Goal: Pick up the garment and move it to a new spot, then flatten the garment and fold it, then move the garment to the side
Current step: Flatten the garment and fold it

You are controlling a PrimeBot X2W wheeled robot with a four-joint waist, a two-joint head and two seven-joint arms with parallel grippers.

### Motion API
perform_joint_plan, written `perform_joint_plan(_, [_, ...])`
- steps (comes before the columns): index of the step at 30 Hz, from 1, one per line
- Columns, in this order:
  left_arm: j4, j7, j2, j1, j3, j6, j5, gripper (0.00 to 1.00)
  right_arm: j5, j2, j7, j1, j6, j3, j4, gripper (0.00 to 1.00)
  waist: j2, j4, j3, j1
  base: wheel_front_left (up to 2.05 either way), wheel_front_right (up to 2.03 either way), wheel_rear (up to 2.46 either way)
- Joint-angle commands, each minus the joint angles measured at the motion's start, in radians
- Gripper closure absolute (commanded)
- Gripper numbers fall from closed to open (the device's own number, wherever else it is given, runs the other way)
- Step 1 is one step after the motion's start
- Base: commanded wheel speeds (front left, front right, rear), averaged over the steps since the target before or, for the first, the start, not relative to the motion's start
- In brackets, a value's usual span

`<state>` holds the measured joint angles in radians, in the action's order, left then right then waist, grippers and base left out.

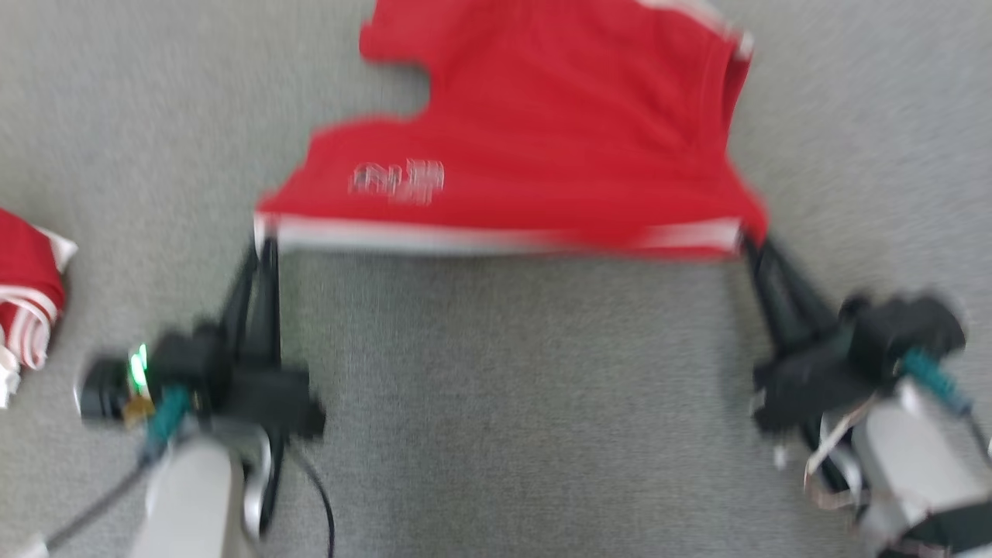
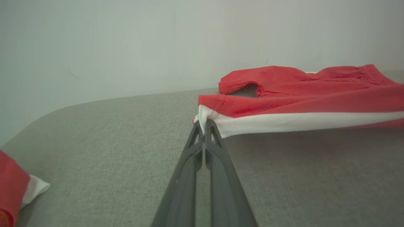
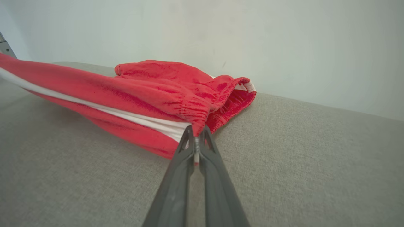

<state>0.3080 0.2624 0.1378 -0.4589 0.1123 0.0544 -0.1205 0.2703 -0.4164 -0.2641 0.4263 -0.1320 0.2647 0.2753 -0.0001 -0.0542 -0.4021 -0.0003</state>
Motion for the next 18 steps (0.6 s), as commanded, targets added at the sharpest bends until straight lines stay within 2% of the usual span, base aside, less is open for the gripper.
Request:
perform_joint_plan(1, [0.017, 0.004, -0.01, 0.081, -0.027, 0.007, -0.004, 1.0, 0.016, 0.008, 0.0, -0.067, 0.003, -0.008, 0.011, 1.0, 0.0001, 0.062, 0.17, 0.0003, 0.0, 0.0, 0.0])
perform_joint_plan(9, [0.069, 0.004, -0.042, 0.271, -0.074, 0.041, 0.006, 1.0, 0.038, 0.004, 0.0, -0.218, 0.003, 0.059, 0.049, 1.0, 0.0001, 0.065, 0.303, 0.0003, 0.0, 0.0, 0.0])
perform_joint_plan(18, [0.12, 0.004, -0.061, 0.45, -0.125, 0.06, 0.005, 1.0, 0.068, -0.008, 0.0, -0.353, 0.003, 0.244, 0.094, 1.0, 0.0001, 0.062, 0.422, 0.0003, 0.0, 0.0, 0.0])
